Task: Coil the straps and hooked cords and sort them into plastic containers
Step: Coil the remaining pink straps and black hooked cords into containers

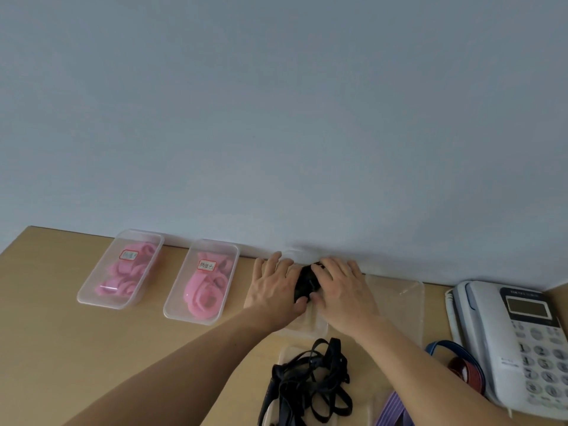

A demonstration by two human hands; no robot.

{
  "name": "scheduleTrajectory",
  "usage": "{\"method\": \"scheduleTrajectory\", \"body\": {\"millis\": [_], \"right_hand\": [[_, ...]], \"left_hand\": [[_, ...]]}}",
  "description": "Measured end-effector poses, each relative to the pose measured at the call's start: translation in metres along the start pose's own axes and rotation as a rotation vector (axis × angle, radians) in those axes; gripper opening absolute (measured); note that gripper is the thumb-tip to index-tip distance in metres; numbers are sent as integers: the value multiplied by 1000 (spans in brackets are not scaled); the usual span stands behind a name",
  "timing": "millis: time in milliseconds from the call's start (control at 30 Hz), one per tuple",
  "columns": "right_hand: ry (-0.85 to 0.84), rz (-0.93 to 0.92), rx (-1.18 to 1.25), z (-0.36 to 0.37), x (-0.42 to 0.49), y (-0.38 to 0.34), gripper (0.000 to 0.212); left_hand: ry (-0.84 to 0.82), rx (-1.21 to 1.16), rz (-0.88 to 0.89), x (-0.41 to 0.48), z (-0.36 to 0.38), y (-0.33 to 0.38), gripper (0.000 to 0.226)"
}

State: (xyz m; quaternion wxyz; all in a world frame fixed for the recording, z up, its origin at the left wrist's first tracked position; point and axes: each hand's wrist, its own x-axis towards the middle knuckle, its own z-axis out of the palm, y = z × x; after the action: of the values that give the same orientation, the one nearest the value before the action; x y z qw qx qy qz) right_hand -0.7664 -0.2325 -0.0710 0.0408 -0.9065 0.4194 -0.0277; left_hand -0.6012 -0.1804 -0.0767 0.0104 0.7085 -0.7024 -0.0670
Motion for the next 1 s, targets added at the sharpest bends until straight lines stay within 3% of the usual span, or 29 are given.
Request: {"method": "scheduleTrajectory", "body": {"millis": [267,433,600,733,900,1000], "right_hand": [[171,168,134,-26,-59,-4,40],[62,232,80,-24,-93,-44,40],[-72,546,78,-10,-116,-76,49],[-185,720,356,2,-128,-90,48],[-46,821,358,8,-140,-106,26],[120,778,239,3,-152,-114,35]], "left_hand": [[57,-73,9,-32,-24,-9,60],[56,-157,65,-59,-34,-13,60],[11,-205,169,-93,-28,-22,60],[-101,-245,201,-121,-16,-26,59],[-278,-278,151,-139,-6,-28,49],[-343,-276,115,-147,-3,-26,47]]}}
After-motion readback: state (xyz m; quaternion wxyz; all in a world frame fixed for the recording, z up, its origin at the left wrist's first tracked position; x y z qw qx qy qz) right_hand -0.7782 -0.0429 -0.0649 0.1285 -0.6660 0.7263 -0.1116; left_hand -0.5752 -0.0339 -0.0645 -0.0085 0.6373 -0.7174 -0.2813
